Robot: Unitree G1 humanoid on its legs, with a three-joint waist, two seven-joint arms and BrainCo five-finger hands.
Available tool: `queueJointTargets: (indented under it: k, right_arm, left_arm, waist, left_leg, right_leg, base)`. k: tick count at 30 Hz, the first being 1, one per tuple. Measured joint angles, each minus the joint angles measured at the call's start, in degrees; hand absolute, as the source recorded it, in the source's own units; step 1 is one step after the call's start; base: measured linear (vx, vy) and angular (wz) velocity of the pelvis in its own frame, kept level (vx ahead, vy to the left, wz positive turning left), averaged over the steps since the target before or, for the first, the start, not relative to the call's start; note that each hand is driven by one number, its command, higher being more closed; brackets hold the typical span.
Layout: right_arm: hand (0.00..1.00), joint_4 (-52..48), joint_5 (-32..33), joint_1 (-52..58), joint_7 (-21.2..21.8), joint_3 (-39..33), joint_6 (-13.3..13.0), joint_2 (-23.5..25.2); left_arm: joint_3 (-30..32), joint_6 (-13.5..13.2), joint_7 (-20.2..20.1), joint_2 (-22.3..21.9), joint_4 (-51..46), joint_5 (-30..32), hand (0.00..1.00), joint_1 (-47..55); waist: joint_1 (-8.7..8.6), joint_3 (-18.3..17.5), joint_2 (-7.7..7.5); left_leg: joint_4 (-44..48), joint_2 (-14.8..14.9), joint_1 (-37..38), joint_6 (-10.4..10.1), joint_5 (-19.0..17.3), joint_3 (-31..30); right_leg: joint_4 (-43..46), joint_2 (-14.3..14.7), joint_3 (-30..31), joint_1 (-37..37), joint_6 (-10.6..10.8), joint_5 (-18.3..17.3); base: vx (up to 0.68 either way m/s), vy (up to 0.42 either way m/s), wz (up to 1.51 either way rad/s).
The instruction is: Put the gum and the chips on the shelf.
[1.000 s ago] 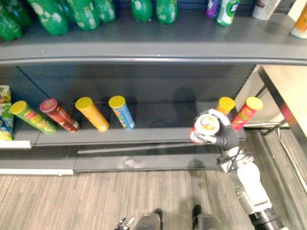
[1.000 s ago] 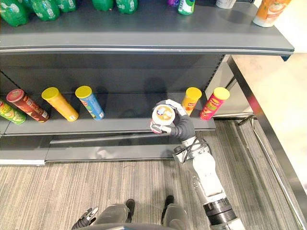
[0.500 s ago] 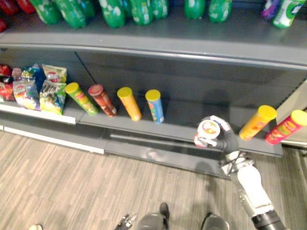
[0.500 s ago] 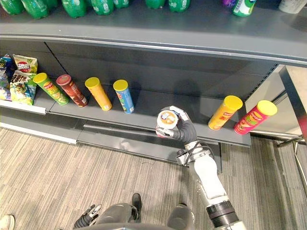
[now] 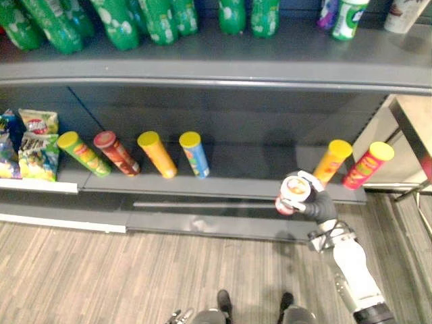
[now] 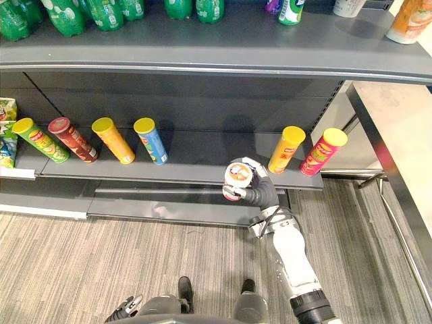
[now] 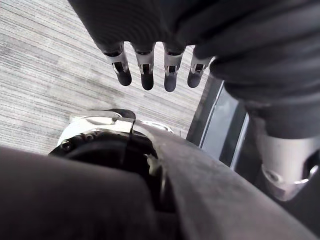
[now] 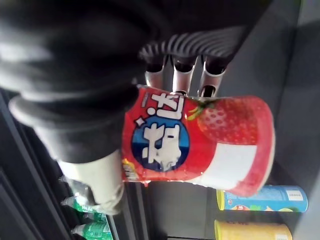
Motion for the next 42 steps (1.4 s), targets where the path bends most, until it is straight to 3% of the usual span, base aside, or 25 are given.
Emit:
queueJointTargets:
  k: [4, 9, 13, 18, 22, 29, 34, 42]
  right_arm:
    - [1.00, -0.3, 0.3, -0.5, 4.5, 0.5, 2.2, 0.0]
    - [1.00, -3.1, 4.7, -4.5, 10.1, 4.7, 7.5, -0.2]
    - [1.00, -5.8, 5.6, -9.4, 13.1, 10.9, 10.9, -0.1]
    - [1.00, -7.4, 7.0, -16.3, 13.6, 14.3, 14.6, 0.4]
    - [1.00, -7.5, 7.3, -21.7, 12.9, 15.0, 16.4, 2.0]
    - [1.00, -7.2, 7.3, -33.2, 6.7, 15.8, 20.1, 2.2]
    - [1.00, -4.6, 7.3, -42.3, 1.2, 9.1, 21.3, 1.9]
    - [1.00, -3.0, 9.4, -49.5, -4.8, 2.5, 22.9, -5.5]
  left_arm:
    - [0.7, 0.0, 0.3, 0.0, -0.1, 1.8, 0.00, 0.0]
    - [1.1, 0.5, 1.3, 0.0, -0.1, 3.8, 0.00, 0.0]
    - [1.1, 0.4, 2.3, 0.0, -0.2, 3.9, 0.00, -0.2]
    - [2.4, 0.7, 3.4, -0.2, -0.6, 3.9, 0.00, -0.2]
    - [3.4, 0.9, 4.3, -0.4, -0.7, 4.0, 0.00, -0.1]
    - [5.8, 1.2, 4.4, -1.1, -0.9, 5.7, 0.00, -0.2]
    - [6.9, 1.4, 4.3, -1.4, -1.7, 6.3, 0.00, 0.0]
    - [7.3, 1.6, 4.0, -1.2, -1.8, 8.6, 0.00, 0.0]
  waist:
    - [0.19, -1.1, -0.32]
    - [0.25, -1.9, -0.60]
    - [1.36, -2.7, -1.28]
    - [2.19, -3.1, -2.15]
    - [3.18, -4.0, -2.70]
    - [4.19, -4.3, -3.10]
    - [4.91, -4.6, -3.47]
    - [4.74, -4.8, -3.76]
  left_leg:
    - [-1.6, 0.0, 1.9, -0.1, 0.3, 0.4]
    - [-2.6, 0.1, 3.9, 0.0, 0.3, 1.4]
    - [-3.2, 0.2, 3.9, -0.1, 0.6, 1.3]
    - [-5.0, 0.1, 4.7, -0.1, 2.0, -0.2]
    - [-5.8, 0.2, 5.0, -0.2, 2.3, -0.7]
    - [-6.1, 0.4, 5.2, -0.2, 3.0, -1.8]
    - [-6.1, 0.9, 5.2, -0.5, 3.3, -1.8]
    - [-6.2, 1.3, 5.7, -0.7, 3.6, -1.3]
  right_leg:
    - [-1.8, 0.5, 0.3, 1.9, 0.1, 0.6]
    - [-3.4, 1.0, 0.9, 3.6, 0.3, 1.2]
    - [-4.7, 1.4, 0.8, 3.9, 0.0, 2.0]
    - [-5.9, 1.5, -0.7, 5.4, -0.1, 2.4]
    - [-6.3, 1.7, -1.2, 5.8, -0.3, 2.6]
    - [-7.2, 2.1, -2.3, 6.9, -0.6, 2.9]
    - [-7.3, 2.6, -2.5, 7.0, -0.7, 3.0]
    - [-8.5, 3.4, -2.0, 7.6, -1.1, 3.6]
  base:
    - [0.06, 0.010, -0.05]
    - [0.03, 0.010, -0.10]
    - [0.00, 0.000, 0.00]
    - [-0.01, 0.000, 0.17]
    - [-0.02, -0.006, 0.06]
    - [-0.01, -0.004, 0.08]
    - [0.00, 0.000, 0.00]
    - [0.00, -0.010, -0.04]
